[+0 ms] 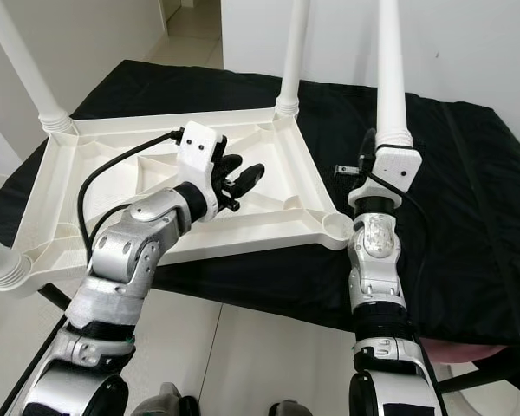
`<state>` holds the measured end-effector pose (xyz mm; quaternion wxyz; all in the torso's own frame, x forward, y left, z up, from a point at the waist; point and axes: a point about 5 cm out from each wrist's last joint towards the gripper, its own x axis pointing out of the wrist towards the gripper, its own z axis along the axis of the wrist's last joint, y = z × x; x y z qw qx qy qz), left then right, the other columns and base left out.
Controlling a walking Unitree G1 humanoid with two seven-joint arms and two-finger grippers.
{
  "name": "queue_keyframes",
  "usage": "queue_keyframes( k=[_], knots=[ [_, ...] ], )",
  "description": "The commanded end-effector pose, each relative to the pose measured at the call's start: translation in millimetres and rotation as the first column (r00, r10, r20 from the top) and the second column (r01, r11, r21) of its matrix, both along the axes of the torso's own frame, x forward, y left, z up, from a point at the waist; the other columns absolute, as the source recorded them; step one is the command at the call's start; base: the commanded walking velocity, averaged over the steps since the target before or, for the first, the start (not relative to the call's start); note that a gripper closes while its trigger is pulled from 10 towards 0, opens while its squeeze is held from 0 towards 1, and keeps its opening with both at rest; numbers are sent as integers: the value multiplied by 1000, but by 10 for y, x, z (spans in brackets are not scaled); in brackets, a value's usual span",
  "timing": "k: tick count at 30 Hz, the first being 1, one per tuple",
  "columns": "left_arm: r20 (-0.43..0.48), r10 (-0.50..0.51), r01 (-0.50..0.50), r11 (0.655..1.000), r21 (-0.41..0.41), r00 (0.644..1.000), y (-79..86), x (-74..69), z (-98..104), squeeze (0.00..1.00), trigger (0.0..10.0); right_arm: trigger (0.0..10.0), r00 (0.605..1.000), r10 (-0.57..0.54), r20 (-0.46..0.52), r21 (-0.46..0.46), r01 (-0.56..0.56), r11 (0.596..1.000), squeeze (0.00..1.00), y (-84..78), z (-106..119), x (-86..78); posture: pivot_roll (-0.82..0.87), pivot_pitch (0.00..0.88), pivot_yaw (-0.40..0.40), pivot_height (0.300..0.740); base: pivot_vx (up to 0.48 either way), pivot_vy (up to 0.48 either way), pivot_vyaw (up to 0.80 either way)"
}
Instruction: Building children table
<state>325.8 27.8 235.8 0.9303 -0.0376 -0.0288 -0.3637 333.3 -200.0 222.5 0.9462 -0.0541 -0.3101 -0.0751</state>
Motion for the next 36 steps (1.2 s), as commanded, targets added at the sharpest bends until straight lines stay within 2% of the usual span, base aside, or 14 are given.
queue_keyframes(
  k=[1, 7, 11, 17, 20, 21, 22, 25, 26, 28, 31, 34, 35, 36],
  knots=[
    [13, -47, 47, 999, 3, 999, -46, 12, 14, 0, 10000, 10000, 997, 13, 80, -43, -9, 999, 0, 56, 179, -14, -49, 0, 3, 740, 0, 0, 0],
    [21, -107, 107, 994, -26, 994, -9, 13, 79, 0, 10000, 10000, 987, 61, 150, -59, -52, 997, 0, 219, 359, -4, -61, 0, 20, 740, 0, 0, 0],
    [23, -152, 154, 985, -81, 988, 39, 45, 211, 0, 10000, 10000, 967, 130, 217, -127, -104, 986, 0, 397, 540, -10, -65, 0, 38, 740, 0, 0, 0],
    [37, -179, 182, 976, -121, 983, 104, 82, 310, 0, 10000, 10000, 952, 187, 241, -178, -145, 973, 0, 520, 594, -37, -61, 0, 30, 740, 0, 0, 0],
    [50, -184, 188, 977, -98, 982, 160, 112, 350, 0, 10000, 10000, 943, 219, 249, -195, -172, 966, 0, 579, 625, -41, -49, 0, 22, 740, 0, 0, 0],
    [53, -195, 200, 974, -109, 979, 196, 120, 384, 43, 10000, 10000, 939, 239, 246, -213, -189, 959, 0, 611, 629, -40, -48, 0, 15, 740, 0, 0, 0],
    [49, -204, 209, 969, -134, 978, 236, 134, 417, 1000, 10000, 10000, 936, 261, 234, -227, -209, 951, 0, 640, 610, -32, -43, 0, 2, 740, 0, 0, 0],
    [46, -211, 216, 964, -155, 976, 262, 141, 440, 1000, 10000, 10000, 935, 275, 225, -237, -221, 946, 0, 657, 593, -26, -43, 0, 2, 740, 0, 0, 0],
    [43, -217, 221, 958, -184, 975, 329, 169, 503, 1000, 10000, 10000, 936, 300, 187, -253, -249, 935, 0, 689, 511, -11, -39, 0, -14, 740, 0, 0, 0],
    [43, -217, 221, 958, -184, 975, 329, 169, 503, 1000, 10000, 10000, 936, 300, 187, -253, -249, 935, 0, 689, 511, -11, -39, 0, -14, 740, 0, 0, 0],
    [21, -235, 233, 943, -238, 972, 429, 206, 620, 1000, 10000, 10000, 930, 353, 106, -291, -310, 905, 0, 732, 317, -48, -39, 0, -19, 740, 0, 0, 0],
    [7, -248, 242, 938, -248, 969, 441, 213, 632, 1000, 10000, 10000, 929, 359, 88, -296, -319, 900, 0, 731, 262, -63, -37, 0, -20, 740, 0, 0, 0],
    [2, -264, 255, 933, -255, 965, 448, 212, 647, 0, 10000, 10000, 929, 364, 62, -293, -332, 897, 0, 733, 183, -86, -36, 0, -21, 740, 0, 0, 0],
    [2, -264, 255, 933, -255, 965, 448, 212, 647, 0, 10000, 10000, 929, 364, 62, -293, -332, 897, 0, 733, 183, -86, -36, 0, -21, 740, 0, 0, 0]
  ],
)
